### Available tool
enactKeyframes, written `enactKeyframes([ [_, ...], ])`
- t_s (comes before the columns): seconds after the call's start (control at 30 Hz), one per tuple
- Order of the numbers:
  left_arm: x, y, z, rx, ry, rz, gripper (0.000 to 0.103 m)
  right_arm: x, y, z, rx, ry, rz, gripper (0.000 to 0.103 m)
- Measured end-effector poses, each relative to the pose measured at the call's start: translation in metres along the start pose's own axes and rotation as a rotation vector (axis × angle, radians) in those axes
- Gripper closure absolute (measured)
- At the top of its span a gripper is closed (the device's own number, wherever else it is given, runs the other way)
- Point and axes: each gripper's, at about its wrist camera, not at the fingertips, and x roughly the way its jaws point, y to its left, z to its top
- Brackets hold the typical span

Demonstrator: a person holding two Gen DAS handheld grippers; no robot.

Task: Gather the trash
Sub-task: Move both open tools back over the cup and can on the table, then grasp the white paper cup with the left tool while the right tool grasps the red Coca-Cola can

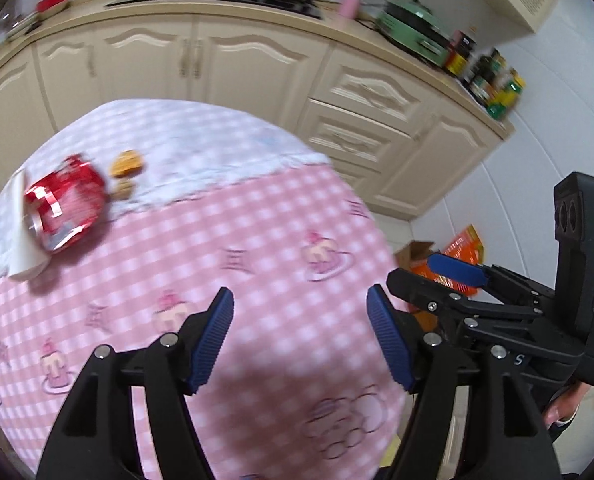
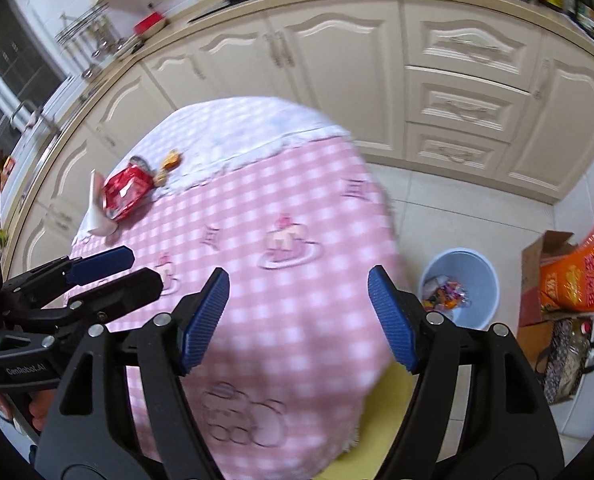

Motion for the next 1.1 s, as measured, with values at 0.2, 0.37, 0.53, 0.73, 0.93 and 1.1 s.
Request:
enactKeyframes([
  [0.2,-0.014,0.056,-0.002,-0.091,-0.03,0.006,0.035,0.028,0.045,0.013,-0.056,0.041,0.036,0.031],
  [0.37,-0.024,0.096,-0.004,-0.147,-0.062,0.001,0.035,0.049,0.077,0.025,-0.078,0.068,0.068,0.031],
  [0.53,-0.035,0.138,-0.004,-0.21,-0.09,0.001,0.035,0.078,0.107,0.042,-0.069,0.112,0.135,0.032],
  [0.73,-0.048,0.182,-0.003,-0.281,-0.129,0.003,0.034,0.113,0.139,0.061,-0.038,0.177,0.232,0.032],
  [0.93,-0.05,0.215,0.002,-0.344,-0.141,0.003,0.028,0.15,0.163,0.077,0.005,0.242,0.282,0.033],
  [1.1,-0.041,0.224,0.009,-0.347,-0.136,0.012,0.025,0.177,0.172,0.085,0.05,0.282,0.278,0.05],
])
